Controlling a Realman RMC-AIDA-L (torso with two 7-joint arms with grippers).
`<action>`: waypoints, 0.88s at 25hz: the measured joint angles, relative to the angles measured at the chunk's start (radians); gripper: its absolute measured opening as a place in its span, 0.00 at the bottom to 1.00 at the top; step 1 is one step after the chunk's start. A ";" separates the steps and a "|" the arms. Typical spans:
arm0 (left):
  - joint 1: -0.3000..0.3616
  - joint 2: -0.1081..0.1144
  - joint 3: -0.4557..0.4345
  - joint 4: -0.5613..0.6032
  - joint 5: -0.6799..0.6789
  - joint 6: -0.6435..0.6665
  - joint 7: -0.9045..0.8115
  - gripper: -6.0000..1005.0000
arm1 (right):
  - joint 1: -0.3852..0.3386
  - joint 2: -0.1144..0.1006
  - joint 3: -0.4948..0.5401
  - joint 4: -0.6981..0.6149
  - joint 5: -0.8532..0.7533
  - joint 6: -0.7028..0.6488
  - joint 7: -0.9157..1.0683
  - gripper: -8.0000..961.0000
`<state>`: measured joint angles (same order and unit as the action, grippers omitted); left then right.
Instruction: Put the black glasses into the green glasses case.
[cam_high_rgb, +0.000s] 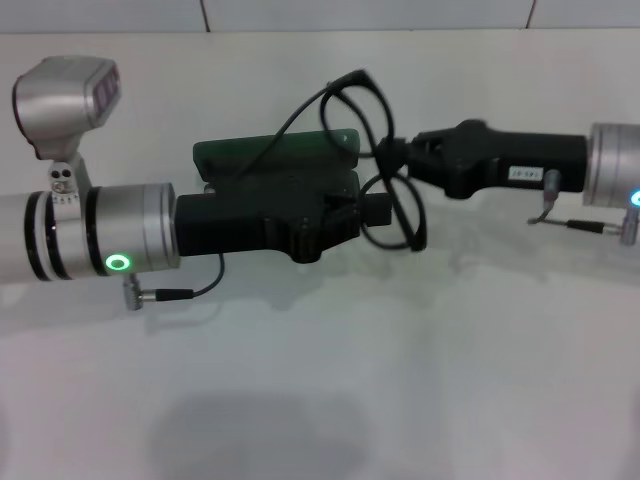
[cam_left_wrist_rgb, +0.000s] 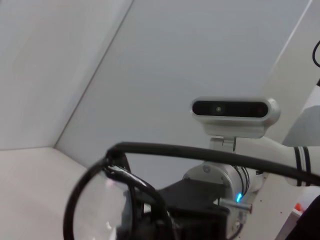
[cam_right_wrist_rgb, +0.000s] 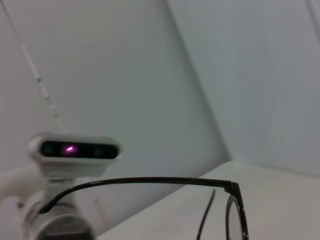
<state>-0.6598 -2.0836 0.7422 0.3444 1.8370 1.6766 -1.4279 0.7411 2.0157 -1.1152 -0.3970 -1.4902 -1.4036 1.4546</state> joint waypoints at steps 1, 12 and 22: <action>0.000 0.000 0.000 0.000 0.000 0.000 0.000 0.02 | -0.012 -0.003 0.015 -0.009 0.000 0.011 -0.013 0.05; 0.043 0.014 0.005 0.027 0.006 0.000 -0.015 0.02 | -0.152 -0.043 0.077 -0.115 -0.007 0.085 -0.151 0.05; 0.066 0.001 0.001 0.027 -0.015 0.104 0.339 0.01 | -0.189 -0.039 0.066 -0.110 -0.046 0.096 -0.294 0.05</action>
<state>-0.5942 -2.0828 0.7429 0.3712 1.8223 1.7803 -1.0884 0.5518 1.9766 -1.0495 -0.5070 -1.5358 -1.3072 1.1608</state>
